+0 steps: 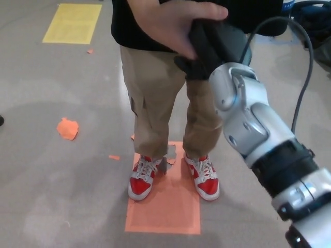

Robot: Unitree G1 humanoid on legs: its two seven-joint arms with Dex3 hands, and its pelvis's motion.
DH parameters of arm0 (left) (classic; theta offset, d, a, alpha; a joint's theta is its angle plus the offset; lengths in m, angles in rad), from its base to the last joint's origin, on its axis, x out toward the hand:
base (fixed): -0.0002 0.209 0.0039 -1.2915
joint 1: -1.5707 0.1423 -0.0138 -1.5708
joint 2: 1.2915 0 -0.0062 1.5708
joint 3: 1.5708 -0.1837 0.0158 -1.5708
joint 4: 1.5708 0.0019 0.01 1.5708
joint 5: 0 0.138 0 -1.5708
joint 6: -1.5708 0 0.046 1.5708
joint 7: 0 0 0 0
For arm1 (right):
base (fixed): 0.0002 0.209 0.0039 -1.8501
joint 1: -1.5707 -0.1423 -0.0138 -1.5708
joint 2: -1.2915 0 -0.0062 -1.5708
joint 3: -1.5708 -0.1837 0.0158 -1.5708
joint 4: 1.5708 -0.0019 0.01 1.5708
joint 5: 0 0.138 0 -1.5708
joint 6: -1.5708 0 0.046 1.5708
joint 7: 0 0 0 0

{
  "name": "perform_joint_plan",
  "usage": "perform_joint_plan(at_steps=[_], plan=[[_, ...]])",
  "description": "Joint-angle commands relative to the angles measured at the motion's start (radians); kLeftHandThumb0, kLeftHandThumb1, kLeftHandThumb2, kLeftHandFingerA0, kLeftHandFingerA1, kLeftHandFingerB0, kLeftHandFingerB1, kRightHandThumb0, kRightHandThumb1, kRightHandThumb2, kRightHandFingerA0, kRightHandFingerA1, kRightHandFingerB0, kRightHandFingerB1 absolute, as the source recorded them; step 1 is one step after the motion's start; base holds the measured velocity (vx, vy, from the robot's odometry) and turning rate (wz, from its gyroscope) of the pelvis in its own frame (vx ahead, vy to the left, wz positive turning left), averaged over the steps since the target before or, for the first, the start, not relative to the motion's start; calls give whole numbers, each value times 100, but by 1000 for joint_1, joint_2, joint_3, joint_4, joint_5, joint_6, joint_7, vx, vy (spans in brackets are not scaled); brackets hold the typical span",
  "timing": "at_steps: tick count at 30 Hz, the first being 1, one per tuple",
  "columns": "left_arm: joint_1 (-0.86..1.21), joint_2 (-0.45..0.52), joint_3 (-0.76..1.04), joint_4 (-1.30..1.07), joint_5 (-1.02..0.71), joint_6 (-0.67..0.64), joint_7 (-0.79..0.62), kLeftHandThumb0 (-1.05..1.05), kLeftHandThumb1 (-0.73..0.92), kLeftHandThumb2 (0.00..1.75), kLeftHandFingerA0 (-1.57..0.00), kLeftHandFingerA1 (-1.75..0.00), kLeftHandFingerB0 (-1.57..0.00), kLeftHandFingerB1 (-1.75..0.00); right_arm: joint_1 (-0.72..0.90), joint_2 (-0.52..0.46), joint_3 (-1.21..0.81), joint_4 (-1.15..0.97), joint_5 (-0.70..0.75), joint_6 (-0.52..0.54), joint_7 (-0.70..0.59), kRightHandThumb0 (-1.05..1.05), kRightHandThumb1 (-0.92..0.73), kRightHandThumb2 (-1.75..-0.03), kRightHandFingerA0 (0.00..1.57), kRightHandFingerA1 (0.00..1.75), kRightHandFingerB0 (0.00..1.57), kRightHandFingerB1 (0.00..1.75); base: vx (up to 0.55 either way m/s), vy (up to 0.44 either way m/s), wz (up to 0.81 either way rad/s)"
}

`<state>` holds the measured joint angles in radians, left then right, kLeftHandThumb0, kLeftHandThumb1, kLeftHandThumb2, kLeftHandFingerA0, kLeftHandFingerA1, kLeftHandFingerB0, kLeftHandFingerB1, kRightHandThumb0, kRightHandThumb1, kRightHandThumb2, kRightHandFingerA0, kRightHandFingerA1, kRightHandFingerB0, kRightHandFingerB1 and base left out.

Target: The robot extends its right arm to grab a person's hand and shakes it

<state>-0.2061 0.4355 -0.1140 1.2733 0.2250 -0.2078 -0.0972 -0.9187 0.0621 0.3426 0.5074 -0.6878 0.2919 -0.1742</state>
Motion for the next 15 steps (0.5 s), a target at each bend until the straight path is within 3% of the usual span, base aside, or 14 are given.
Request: perform_joint_plan(at_steps=[1, 2, 4, 9, 10, 11, 12, 13, 14, 15], plan=[[20, 31, 7, 5, 4, -54, -20, -58, 92, 68, -35, -34, -31, -33, 111, -3, -71, -484, 12, 13, -11, -16, -81, -64, 108, 88, 69, 48, 0, 0, 0], [19, 31, 5, 5, 6, -50, -17, -58, 92, 68, -35, -34, -31, -33, 114, 2, -74, -509, 10, 25, -4, -16, -81, -64, 108, 88, 69, 48, 0, 0, 0], [18, 30, -3, 14, 18, -38, -5, -62, 92, 69, -30, -33, -26, -31, 130, 11, -81, -602, 12, 22, 2, -10, -77, -63, 115, 68, 69, 50, 0, 0, 0], [31, 31, -14, 12, 29, -58, 6, -60, 92, 69, -35, -34, -30, -33, 148, -4, -100, -500, 38, 9, -8, -12, -78, -64, 115, 68, 71, 51, 0, 0, 0], [34, 30, -15, 11, 28, -53, 6, -56, 74, 109, -33, -53, -17, -45, 143, -13, -99, -422, 40, 9, -7, -9, -73, -61, 116, 64, 72, 52, 0, 0, 0], [36, 29, -17, 11, 29, -45, 8, -56, 74, 109, -33, -53, -17, -45, 139, -23, -98, -344, 44, -3, -14, -9, -73, -61, 116, 64, 72, 52, 0, 0, 0], [34, 28, -30, 11, 44, -35, 23, -57, 74, 110, -34, -53, -18, -45, 127, -31, -93, -241, 42, -18, -30, -13, -58, -61, 115, 67, 73, 55, 0, 0, 0], [34, 26, -41, 12, 54, -30, 34, -66, 91, 70, -39, -36, -29, -32, 118, -39, -87, -134, 44, -48, -50, -7, -56, -56, 111, 65, 72, 53, 0, 0, 0], [34, 25, -40, 13, 51, -29, 29, -64, 92, 69, -35, -34, -27, -31, 107, -39, -86, -39, 58, -61, -41, -12, -50, -57, 99, 65, 68, 52, 0, 0, 0], [34, 25, -37, 13, 45, -28, 21, -64, 92, 69, -35, -34, -27, -31, 95, -36, -87, 44, 73, -64, -24, -12, -50, -57, 99, 65, 68, 52, 0, 0, 0]])
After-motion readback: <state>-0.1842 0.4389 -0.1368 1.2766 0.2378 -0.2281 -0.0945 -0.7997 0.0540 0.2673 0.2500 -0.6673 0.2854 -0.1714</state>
